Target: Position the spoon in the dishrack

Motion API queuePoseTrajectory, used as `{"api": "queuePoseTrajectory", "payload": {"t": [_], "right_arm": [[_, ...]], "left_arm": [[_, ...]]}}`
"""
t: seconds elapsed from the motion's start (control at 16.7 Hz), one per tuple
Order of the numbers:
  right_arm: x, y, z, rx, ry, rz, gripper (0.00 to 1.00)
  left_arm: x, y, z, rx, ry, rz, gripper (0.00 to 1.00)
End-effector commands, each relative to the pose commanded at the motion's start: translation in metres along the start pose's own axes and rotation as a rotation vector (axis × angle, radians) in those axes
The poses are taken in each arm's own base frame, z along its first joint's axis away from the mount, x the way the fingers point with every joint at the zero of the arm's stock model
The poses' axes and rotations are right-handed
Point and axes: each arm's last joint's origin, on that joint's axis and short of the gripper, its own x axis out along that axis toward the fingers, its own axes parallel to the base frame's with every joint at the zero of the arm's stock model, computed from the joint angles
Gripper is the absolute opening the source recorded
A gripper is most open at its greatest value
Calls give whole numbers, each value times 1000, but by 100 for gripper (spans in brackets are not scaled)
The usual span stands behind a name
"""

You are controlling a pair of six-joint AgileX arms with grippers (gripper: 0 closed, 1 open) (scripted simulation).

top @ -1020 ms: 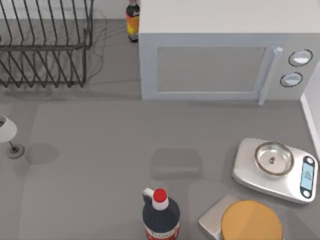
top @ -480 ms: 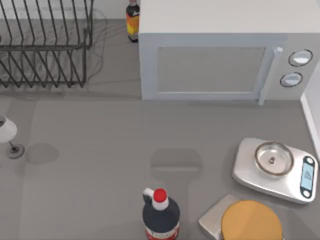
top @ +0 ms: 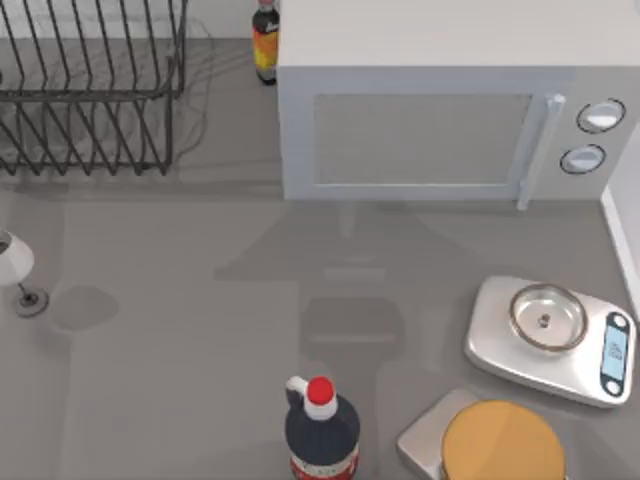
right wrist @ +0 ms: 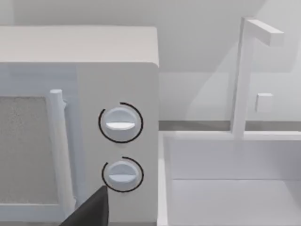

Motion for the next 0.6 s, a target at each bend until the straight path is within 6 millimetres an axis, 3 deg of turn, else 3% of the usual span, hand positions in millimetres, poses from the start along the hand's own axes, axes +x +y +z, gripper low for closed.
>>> {"api": "queuePoseTrajectory", "payload": {"t": [0.18,0.36,0.6], "right_arm": [[0,0,0,0,0,0,100],[0,0,0,0,0,0,100],[0,0,0,0,0,0,100]], "left_arm": [[31,-4,-50,2,-13,-2,0],[45,-10,-90,0,-4,-4,0],[48,-13,-107,-2,4,-4,0]]}}
